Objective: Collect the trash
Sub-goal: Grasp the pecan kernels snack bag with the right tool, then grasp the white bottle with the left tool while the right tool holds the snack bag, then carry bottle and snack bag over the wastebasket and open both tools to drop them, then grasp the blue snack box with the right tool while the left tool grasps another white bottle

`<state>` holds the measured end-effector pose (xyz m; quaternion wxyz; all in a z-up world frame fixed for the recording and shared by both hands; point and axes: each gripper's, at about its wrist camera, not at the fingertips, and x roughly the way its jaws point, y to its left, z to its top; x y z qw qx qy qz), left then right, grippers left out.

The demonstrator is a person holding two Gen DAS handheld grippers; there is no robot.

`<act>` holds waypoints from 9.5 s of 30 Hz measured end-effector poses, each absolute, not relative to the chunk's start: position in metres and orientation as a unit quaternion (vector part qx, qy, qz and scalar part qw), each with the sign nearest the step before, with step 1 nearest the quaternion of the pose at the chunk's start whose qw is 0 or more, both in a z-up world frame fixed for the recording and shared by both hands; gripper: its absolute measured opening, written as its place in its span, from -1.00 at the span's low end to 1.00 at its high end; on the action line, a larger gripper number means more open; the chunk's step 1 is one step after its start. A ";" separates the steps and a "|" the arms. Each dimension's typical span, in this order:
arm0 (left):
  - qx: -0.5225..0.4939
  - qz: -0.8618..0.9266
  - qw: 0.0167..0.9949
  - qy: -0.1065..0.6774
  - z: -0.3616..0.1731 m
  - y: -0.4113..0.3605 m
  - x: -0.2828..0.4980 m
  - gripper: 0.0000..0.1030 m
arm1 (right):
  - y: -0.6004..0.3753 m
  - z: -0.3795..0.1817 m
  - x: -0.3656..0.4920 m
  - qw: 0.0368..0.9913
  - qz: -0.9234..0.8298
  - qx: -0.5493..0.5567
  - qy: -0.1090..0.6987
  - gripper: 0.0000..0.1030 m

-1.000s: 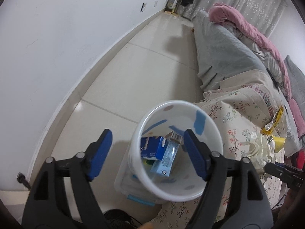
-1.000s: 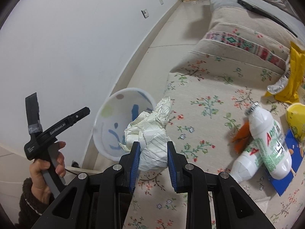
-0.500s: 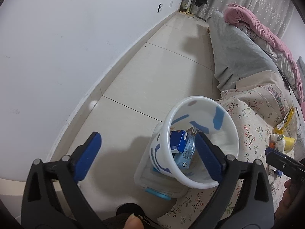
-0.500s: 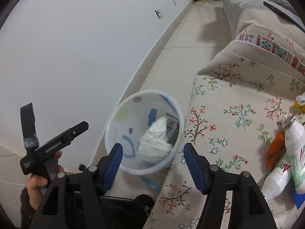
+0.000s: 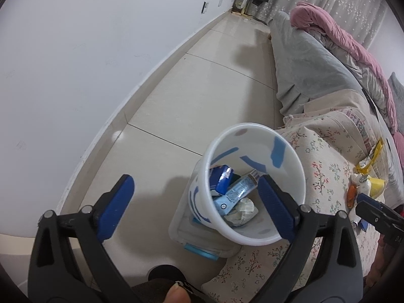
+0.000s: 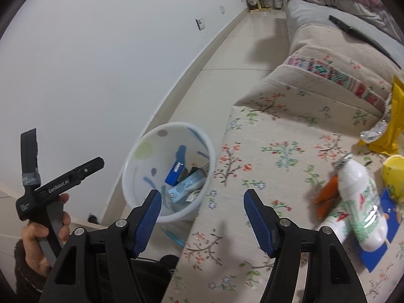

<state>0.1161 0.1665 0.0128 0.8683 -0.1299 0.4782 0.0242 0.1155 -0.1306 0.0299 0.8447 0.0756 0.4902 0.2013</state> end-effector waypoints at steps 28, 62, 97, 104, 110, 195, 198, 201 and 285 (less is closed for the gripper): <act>-0.081 -0.085 0.853 0.509 0.016 0.069 0.104 0.90 | -0.260 0.039 0.054 0.863 0.079 0.077 0.493 0.50; -0.010 -0.135 0.831 0.539 -0.011 0.008 0.074 0.90 | -0.250 -0.037 -0.006 0.837 0.035 0.006 0.546 0.24; -0.091 -0.196 0.837 0.503 0.002 -0.143 0.129 0.52 | -0.422 -0.006 -0.015 0.857 -0.071 0.142 0.490 0.10; -0.123 -0.216 0.826 0.506 -0.006 -0.149 0.138 0.12 | -0.431 -0.008 -0.014 0.855 -0.075 0.151 0.490 0.10; -0.121 -0.234 0.828 0.494 -0.001 -0.148 0.134 -0.12 | -0.432 -0.007 -0.014 0.856 -0.077 0.153 0.488 0.10; -0.115 0.047 0.860 0.495 -0.009 0.147 0.111 0.84 | -0.120 0.005 0.104 0.861 0.158 -0.001 0.484 0.10; -0.094 0.063 0.860 0.497 -0.010 0.153 0.104 0.86 | -0.109 -0.002 0.110 0.854 0.167 -0.004 0.492 0.10; -0.086 0.072 0.862 0.495 -0.009 0.160 0.100 0.88 | -0.092 -0.010 0.115 0.848 0.175 -0.014 0.499 0.10; -0.009 -0.045 0.877 0.479 0.003 0.033 0.107 0.98 | -0.289 -0.045 0.132 0.828 -0.072 0.045 0.555 0.70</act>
